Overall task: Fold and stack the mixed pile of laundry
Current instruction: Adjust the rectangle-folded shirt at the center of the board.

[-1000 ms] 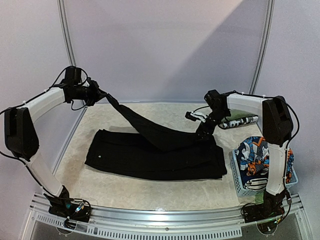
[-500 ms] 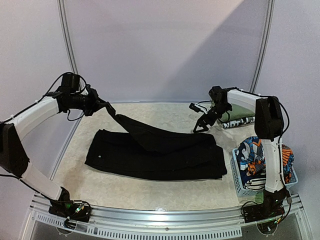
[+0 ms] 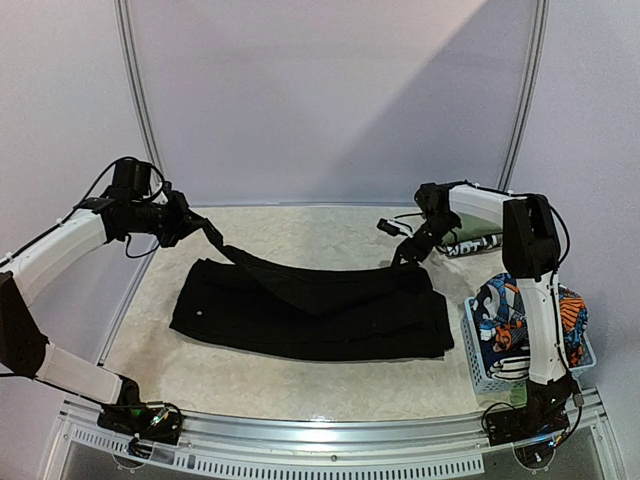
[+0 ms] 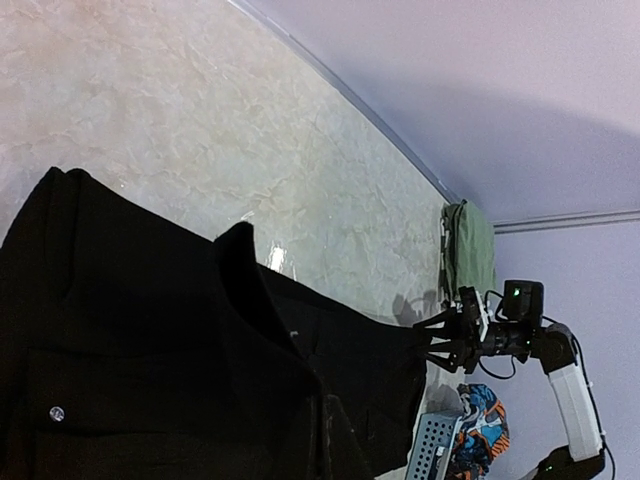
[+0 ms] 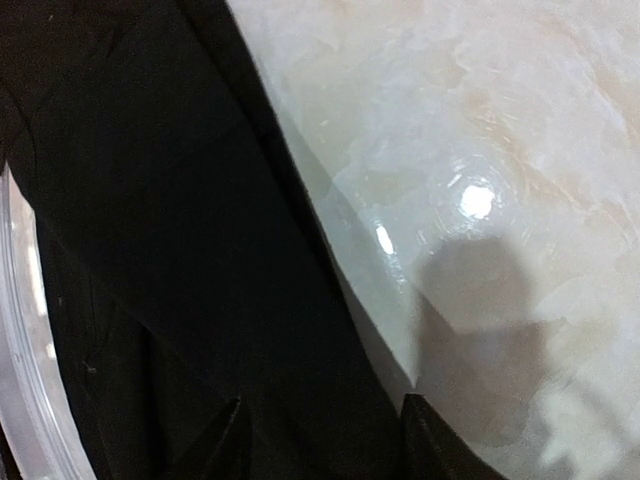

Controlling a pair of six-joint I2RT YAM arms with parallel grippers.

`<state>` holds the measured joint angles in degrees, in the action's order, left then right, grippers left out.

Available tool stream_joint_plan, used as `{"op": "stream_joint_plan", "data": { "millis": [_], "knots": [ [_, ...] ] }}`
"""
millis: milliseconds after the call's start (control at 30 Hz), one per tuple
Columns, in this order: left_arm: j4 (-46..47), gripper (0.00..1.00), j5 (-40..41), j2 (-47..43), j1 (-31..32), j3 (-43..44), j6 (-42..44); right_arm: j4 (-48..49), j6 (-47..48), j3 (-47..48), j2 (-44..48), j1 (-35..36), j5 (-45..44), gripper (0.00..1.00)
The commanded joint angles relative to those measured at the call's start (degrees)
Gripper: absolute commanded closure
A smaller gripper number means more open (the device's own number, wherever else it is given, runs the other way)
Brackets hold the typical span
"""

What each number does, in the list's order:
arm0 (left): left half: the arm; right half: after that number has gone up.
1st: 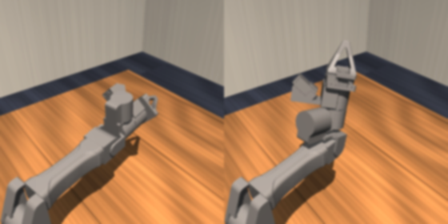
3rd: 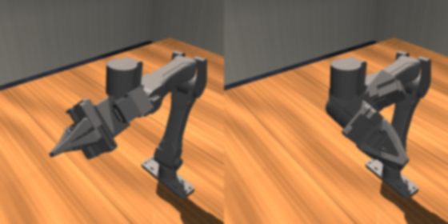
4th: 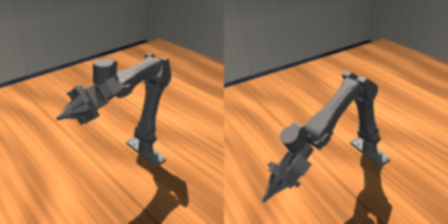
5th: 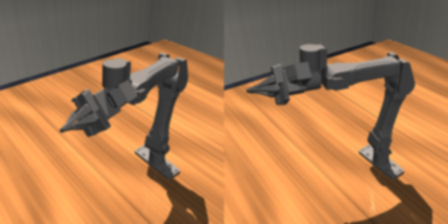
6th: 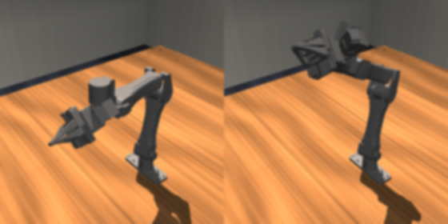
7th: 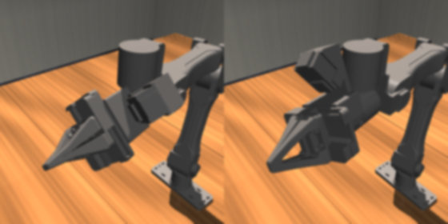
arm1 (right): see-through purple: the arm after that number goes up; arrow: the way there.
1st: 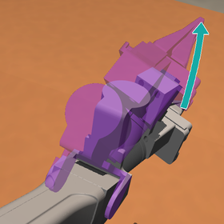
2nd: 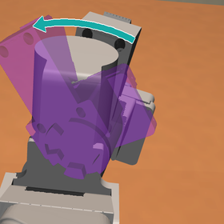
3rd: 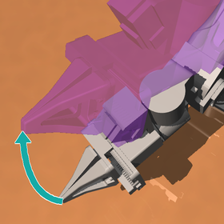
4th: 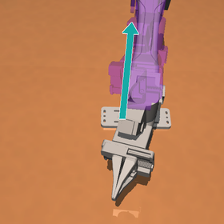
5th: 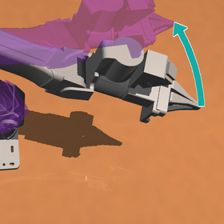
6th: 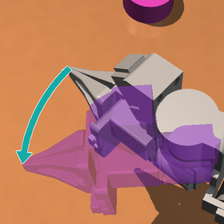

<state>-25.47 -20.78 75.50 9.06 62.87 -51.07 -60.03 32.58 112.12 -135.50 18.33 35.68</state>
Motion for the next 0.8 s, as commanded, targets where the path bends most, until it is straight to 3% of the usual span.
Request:
{"op": "stream_joint_plan", "data": {
  "millis": [0, 133, 333, 767],
  "knots": [
    [-1.33, 1.0, 0.82, -0.92, 0.78, -0.39, -0.35, -1.26, 1.06, 0.13, -0.21, 0.13, -0.94, 0.58],
    [-2.63, 1.0, 1.13, -1.02, 0.78, 0.04, 0.73, -1.06, 1.19, -0.43, 0.74, 0.13, -0.93, 0.77],
    [-5.51, 1.0, 1.4, -0.88, 0.65, -1.23, 3.03, -1.25, 1.87, -2.88, 4.05, 0.07, -0.04, 0.88],
    [-7.98, 1.0, 5.04, 0.72, -2.42, -9.04, 9.67, -2.52, 7.03, -11.16, 8.87, -0.7, 2.8, 0.93]
  ]
}}
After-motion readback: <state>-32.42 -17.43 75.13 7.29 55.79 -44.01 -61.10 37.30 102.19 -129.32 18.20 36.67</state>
